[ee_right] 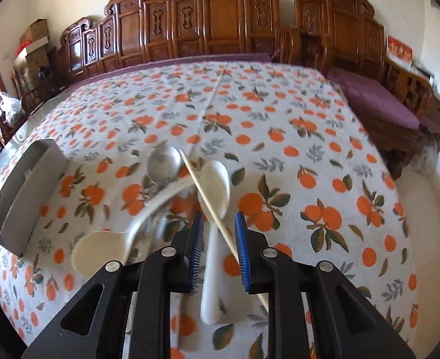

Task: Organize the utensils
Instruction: 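Grasp a wooden chopstick with the right tool while the left tool grasps a white plastic spoon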

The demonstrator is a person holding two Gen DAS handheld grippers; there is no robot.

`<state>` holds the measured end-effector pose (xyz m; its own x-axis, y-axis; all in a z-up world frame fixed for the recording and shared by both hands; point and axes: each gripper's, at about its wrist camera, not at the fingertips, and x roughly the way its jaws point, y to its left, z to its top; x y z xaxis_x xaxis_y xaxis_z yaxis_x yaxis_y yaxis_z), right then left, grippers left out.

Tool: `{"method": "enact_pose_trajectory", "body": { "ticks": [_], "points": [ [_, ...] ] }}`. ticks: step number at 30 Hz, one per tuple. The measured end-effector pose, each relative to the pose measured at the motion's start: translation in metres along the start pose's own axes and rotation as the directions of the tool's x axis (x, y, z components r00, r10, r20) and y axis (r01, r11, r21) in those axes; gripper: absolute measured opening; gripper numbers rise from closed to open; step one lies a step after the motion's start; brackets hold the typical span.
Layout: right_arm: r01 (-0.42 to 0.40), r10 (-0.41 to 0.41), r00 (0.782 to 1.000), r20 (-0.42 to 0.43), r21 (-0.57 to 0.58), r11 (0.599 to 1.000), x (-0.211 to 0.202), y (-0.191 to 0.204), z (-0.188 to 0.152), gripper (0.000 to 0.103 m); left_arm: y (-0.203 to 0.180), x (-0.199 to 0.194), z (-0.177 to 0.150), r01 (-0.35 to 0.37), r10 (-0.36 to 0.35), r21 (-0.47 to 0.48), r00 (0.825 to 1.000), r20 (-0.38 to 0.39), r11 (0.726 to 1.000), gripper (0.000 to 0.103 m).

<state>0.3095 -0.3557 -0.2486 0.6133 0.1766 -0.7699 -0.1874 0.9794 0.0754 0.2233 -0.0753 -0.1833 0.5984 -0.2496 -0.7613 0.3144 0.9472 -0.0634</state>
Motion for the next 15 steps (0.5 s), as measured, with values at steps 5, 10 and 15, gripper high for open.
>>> {"method": "enact_pose_trajectory", "body": {
  "ticks": [5,10,15],
  "points": [
    [-0.038,0.038,0.999,-0.039,0.004,0.999,0.018,-0.005,-0.005,0.024,-0.009,0.011,0.003,-0.006,0.006,0.01,1.0,-0.015,1.0,0.071],
    [-0.014,0.013,0.998,-0.065,-0.01,1.0,0.026,-0.007,-0.007,0.024,-0.022,0.021,0.01,-0.017,0.018,0.038,0.999,-0.027,0.999,0.071],
    [-0.053,0.053,0.996,-0.071,0.008,0.999,0.026,-0.009,-0.007,0.011,-0.036,0.032,0.02,-0.011,0.013,0.054,0.999,-0.034,0.998,0.071]
  ]
}}
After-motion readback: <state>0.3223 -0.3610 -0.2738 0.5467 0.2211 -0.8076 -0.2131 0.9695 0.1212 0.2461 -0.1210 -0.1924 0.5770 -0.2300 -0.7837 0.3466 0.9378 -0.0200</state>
